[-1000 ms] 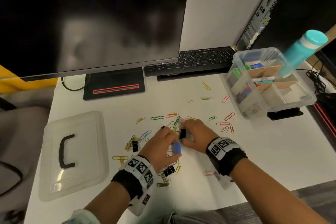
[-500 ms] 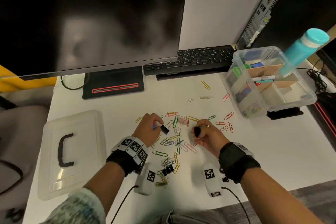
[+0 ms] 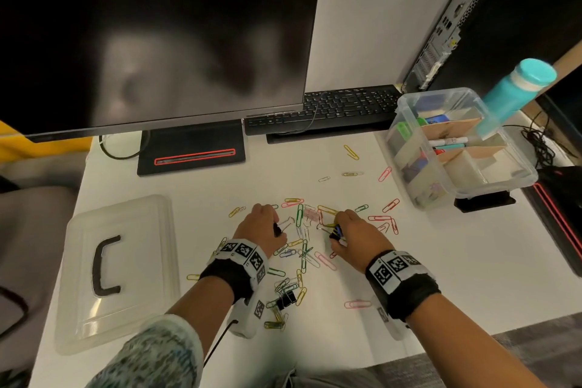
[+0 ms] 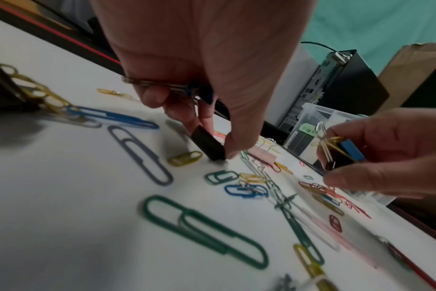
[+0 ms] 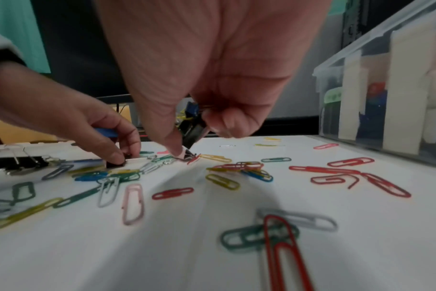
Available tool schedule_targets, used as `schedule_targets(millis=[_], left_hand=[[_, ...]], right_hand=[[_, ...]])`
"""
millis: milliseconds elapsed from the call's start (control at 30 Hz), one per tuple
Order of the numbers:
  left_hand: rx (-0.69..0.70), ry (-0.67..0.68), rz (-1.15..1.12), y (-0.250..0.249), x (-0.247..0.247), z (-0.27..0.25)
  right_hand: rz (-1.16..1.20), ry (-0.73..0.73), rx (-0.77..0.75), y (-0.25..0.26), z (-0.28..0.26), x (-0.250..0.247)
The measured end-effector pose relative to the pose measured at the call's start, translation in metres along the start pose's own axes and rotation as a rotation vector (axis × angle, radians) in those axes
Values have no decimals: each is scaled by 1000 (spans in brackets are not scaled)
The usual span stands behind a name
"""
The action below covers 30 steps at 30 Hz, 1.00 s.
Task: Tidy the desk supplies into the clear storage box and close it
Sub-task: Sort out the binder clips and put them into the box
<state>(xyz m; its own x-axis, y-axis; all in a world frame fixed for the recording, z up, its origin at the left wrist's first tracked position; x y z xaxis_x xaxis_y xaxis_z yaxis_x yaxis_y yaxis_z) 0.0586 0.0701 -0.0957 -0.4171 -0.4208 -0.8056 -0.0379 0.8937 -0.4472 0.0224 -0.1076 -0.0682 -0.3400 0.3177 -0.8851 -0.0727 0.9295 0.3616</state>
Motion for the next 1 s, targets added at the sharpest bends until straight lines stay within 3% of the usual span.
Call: schedule_targets(millis=[267,367,467,567,667,733,800,867,1000], left_hand=[[32,-5,-60,-1,5,-8],[59,-39,-145,0,-2,-12],[53,-59,-322,5,-12,-17],[-12,-95,-482,16,-19,-20],[-139,-33,-691,34,-15,-19],[-232,5,-779,43,-13,-22],[-214,-31,-705,48,-21,-29],[-138,-114,-570,54,-34,-37],[-128,-221,-300,80,-58,-48]], right_hand=[[-162,-56,11,4,0,-12],[-120,-59,35,0,1,-15],[240,-109,65,-2,2,-19],[846,-107,201,-10,1,-13],[1472,-67,329,-9,-4,0],[1630,-51,353,-9,-6,4],[1610,-46,360,-10,-3,5],[1439,-55,360,-10,4,3],[617,-118,211,-5,27,-17]])
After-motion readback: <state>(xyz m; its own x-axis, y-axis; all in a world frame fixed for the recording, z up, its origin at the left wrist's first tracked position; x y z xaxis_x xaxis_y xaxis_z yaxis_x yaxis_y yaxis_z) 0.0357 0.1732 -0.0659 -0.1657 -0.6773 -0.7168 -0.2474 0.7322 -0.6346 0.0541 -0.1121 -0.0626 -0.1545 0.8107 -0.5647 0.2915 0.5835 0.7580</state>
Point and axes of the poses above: each hand's wrist, its own z-axis towards the middle knuckle, its own x-axis out of the palm, y = z × x, the point moved 9 cm from there along z, towards the middle knuckle, and after that the axes turned 2 degrees about -x, right-handed, at the moved point
